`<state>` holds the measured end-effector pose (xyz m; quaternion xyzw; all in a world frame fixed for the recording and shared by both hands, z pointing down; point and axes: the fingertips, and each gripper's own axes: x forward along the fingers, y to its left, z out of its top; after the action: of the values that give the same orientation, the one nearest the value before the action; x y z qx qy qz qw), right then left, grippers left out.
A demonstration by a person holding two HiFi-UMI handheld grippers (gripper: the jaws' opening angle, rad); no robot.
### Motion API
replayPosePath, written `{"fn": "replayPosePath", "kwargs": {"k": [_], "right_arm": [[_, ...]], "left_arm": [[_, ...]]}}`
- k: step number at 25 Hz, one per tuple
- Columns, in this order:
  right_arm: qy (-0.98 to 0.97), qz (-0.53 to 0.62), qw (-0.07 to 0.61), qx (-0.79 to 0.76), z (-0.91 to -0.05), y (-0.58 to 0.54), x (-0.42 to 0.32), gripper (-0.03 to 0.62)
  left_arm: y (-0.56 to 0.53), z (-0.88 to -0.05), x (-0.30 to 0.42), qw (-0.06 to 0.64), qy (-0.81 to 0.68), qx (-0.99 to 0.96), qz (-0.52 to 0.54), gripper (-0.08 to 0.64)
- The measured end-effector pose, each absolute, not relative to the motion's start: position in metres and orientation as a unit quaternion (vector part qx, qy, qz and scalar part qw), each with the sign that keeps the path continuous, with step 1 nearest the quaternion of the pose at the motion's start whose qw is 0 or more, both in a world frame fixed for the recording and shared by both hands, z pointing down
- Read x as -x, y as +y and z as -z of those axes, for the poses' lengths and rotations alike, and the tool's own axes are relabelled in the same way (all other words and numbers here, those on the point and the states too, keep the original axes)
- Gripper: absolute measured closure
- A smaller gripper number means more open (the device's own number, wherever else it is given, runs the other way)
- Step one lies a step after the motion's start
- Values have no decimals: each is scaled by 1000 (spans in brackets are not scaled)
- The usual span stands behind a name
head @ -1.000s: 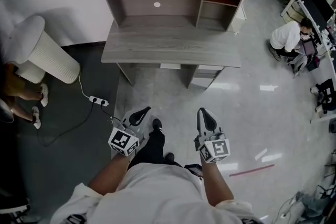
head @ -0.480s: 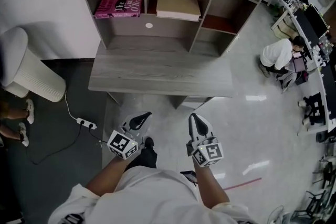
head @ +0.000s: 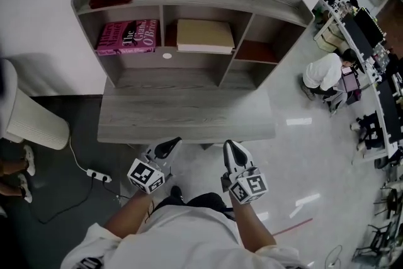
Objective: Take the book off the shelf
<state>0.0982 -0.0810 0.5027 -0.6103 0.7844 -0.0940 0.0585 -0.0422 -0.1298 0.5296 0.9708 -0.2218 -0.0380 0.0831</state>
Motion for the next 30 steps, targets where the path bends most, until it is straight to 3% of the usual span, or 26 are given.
{"fn": "replayPosePath", "kwargs": {"k": [13, 17, 23, 30], "right_arm": [[824, 123, 99, 544, -500, -187, -145, 577], [838, 154, 141, 504, -487, -223, -160, 577], [854, 192, 209, 436, -464, -268, -172, 577], [825, 290, 294, 386, -460, -308, -183, 575]], "left_arm": [[-230, -521, -19, 85, -268, -959, 34, 543], [-257, -507, -39, 84, -293, -952, 39, 543], [-286, -483, -60, 117, -316, -938, 88, 541], [-315, -468, -66, 211, -324, -905, 177, 541]]}}
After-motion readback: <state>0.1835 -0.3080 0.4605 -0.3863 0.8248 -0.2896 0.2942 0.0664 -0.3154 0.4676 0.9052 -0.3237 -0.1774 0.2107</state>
